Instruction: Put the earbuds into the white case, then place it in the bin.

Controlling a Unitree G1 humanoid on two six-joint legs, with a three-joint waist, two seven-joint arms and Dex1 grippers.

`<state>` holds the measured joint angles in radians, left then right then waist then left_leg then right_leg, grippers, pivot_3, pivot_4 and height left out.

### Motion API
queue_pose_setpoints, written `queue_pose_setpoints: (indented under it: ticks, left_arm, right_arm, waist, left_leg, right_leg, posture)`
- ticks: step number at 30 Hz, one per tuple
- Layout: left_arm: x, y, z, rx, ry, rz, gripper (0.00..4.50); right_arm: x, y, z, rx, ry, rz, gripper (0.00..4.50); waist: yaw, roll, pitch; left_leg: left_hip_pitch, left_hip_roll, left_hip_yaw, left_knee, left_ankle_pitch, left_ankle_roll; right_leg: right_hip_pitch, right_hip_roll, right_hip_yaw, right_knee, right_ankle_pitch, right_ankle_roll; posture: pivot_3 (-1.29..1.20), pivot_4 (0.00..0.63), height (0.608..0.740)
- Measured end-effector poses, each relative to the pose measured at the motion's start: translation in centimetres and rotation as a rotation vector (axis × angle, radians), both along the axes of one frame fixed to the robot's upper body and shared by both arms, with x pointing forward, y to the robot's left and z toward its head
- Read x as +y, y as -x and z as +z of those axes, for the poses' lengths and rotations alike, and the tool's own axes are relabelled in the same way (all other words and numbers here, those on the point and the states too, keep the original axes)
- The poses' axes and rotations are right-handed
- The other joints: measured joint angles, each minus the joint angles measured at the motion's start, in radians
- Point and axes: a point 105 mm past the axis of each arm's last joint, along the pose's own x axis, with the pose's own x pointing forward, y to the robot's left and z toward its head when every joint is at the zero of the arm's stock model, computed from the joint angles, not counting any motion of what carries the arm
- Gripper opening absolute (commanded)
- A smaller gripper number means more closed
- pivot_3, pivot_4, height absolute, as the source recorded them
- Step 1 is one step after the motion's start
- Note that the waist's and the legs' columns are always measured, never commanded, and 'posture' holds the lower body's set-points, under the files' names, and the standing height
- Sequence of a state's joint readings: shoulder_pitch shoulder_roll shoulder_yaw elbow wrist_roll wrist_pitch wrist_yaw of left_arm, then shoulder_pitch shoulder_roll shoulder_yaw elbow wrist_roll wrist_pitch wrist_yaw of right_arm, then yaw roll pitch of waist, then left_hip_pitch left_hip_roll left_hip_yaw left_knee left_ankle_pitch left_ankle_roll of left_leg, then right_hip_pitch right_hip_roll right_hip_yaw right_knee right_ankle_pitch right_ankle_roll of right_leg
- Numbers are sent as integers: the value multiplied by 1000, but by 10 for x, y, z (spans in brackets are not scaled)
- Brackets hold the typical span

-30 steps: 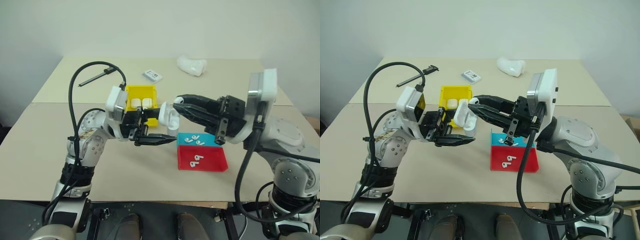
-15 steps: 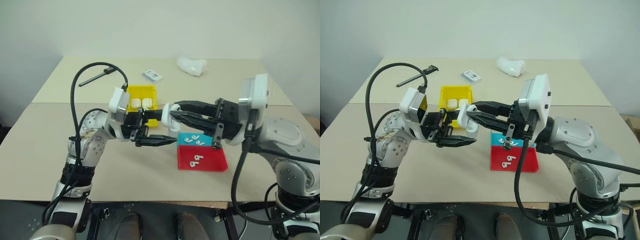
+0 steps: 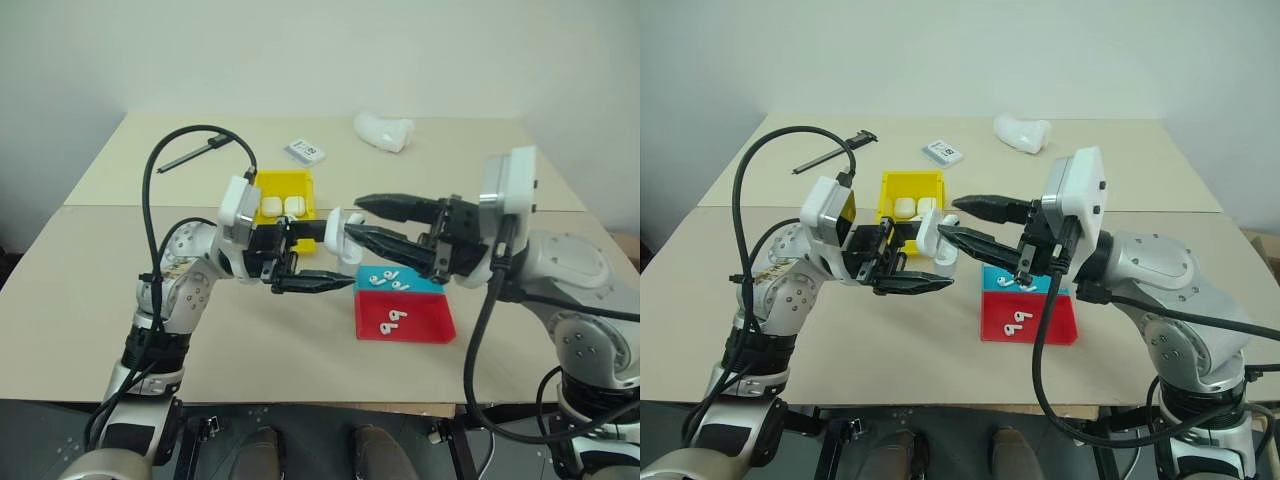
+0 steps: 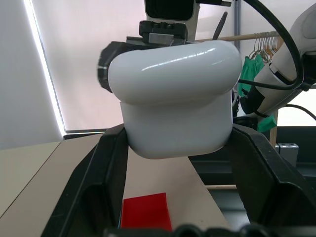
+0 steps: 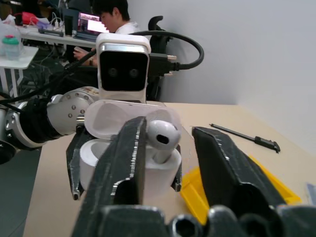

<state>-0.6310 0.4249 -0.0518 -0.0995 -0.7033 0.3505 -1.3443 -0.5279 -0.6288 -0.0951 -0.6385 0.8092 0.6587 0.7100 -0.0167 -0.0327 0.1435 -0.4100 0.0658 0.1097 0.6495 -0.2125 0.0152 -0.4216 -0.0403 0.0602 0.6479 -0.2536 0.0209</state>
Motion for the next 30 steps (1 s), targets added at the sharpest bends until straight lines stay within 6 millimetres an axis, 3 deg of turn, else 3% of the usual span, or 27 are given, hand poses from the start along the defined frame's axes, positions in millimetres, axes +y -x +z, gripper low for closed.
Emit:
queue_pose_setpoints:
  ticks: [2,11,16,20,23,27,30]
  left_arm:
    - [0,0,0,0,0,-1,2724]
    - [2,-2,3,-5,17,18,2724]
    - [8,-5,9,-23,46,58,2724]
    - [10,-5,11,-30,53,74,2724]
    - [11,-5,12,-39,58,82,2724]
    - [13,-3,12,-47,69,106,2724]
    - [15,-1,10,-45,66,121,2724]
  right_arm:
    - [-2,-1,1,-1,-5,-9,3602]
    - [-6,-5,2,9,-20,-26,3602]
    - [-40,-32,4,41,25,-160,3602]
    - [-58,-60,-6,-18,295,-225,3602]
    - [-60,-83,-31,-79,566,-208,3602]
    - [-55,-112,-63,-176,938,-54,3602]
    - [-55,-123,-77,-225,1128,63,2992]
  waist:
    - [0,0,0]
    - [0,0,0]
    - [2,0,0]
    - [-5,0,0]
    - [-10,0,0]
    - [-25,1,1]
    - [-26,1,1]
  left_leg:
    - [0,0,0,0,0,0]
    - [0,0,0,0,0,0]
    - [0,0,1,0,0,0]
    - [1,0,2,0,0,0]
    - [1,0,3,-1,0,0]
    - [0,0,4,-1,0,0]
    - [0,0,4,-1,0,0]
  right_leg:
    - [0,0,0,0,0,0]
    - [0,0,0,0,0,0]
    - [0,0,0,-1,0,0]
    - [-1,0,1,-1,0,0]
    - [-1,1,1,-1,0,0]
    - [-2,1,2,-1,0,0]
    - [-2,1,2,-1,0,0]
  posture:
    - [0,150,740]
    - [0,150,740]
    - [0,150,740]
    - [0,150,740]
    - [0,150,740]
    - [0,150,740]
    - [0,150,740]
